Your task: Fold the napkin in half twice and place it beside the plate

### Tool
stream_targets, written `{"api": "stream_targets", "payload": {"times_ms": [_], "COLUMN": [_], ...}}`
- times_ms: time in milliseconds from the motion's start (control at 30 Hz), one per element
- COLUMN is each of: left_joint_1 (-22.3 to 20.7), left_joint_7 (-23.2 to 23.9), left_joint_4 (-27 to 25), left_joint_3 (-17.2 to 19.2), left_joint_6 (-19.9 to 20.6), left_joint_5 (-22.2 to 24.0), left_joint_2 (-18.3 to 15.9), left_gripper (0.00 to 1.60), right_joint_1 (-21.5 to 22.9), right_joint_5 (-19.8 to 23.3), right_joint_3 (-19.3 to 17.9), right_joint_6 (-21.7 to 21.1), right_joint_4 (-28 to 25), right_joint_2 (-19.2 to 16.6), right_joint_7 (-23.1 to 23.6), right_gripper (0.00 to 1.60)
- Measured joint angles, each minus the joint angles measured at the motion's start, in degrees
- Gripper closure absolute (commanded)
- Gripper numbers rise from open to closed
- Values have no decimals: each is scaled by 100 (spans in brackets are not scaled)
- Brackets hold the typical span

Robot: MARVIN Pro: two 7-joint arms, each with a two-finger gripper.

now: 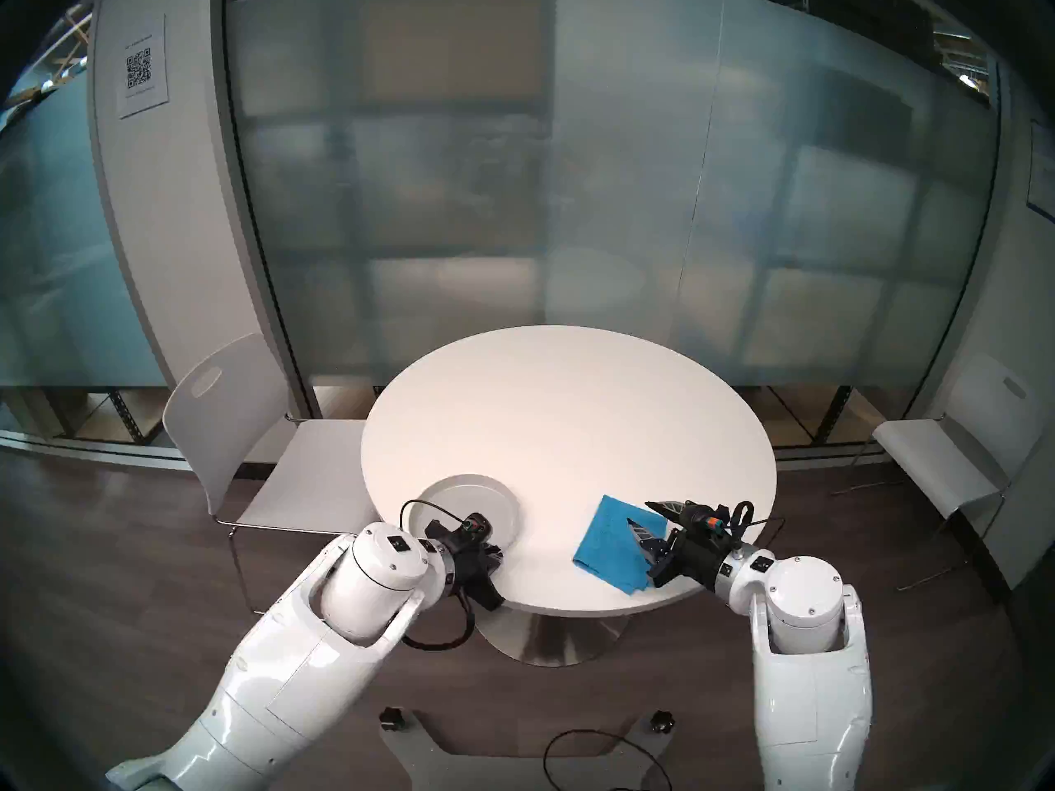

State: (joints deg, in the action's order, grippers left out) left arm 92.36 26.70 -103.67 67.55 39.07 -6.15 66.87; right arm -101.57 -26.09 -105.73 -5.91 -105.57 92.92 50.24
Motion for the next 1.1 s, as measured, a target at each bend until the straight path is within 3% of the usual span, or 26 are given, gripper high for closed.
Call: {"api": "stream_targets", "payload": {"times_ms": [1100], "left_joint_1": [-321], "left_joint_7": [-16], "left_joint_4": [138], "left_joint_3": [-679], "left_joint_6": [-10], "left_joint_5": [-336], "left_joint_2": [309], "left_gripper": [116], "right_joint_1": [-187], "right_joint_5": [44], "right_joint_3": [-221], "right_joint_6": [60], "right_joint_4": [-186], "right_joint_2": [56], "right_joint_7": [28], "right_gripper": [46]}}
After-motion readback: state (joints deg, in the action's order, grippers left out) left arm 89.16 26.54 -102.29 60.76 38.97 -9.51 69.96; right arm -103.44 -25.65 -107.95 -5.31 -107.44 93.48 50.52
